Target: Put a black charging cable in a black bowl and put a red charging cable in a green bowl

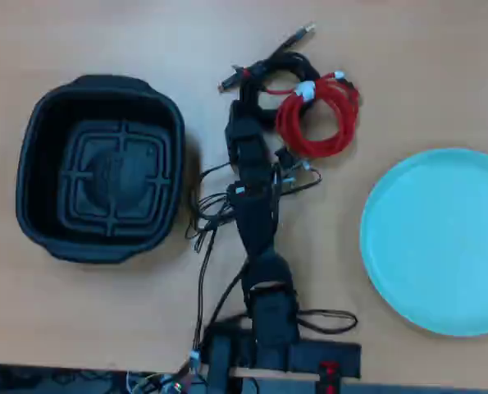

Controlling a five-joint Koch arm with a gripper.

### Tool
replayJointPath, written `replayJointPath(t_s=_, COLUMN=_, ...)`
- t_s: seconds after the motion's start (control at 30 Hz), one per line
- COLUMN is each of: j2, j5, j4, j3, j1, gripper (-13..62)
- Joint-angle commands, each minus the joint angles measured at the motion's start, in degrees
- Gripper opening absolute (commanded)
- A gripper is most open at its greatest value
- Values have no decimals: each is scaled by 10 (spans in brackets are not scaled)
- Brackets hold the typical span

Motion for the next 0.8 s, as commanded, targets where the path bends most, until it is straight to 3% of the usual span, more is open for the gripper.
replayJointPath(t_s=0.0, j2=714, j5=-253, j4=1300, j3=258, j1=117, gripper=-74)
replayJointPath(t_s=0.23, j2=745, j5=-244, j4=1302, j3=251, j1=83, gripper=-73)
replayJointPath(t_s=0.53, j2=982, j5=-243, j4=1380, j3=251, j1=13, gripper=-72)
replayJointPath(t_s=0.77, j2=993, j5=-243, j4=1490, j3=114, j1=-11, gripper=-70)
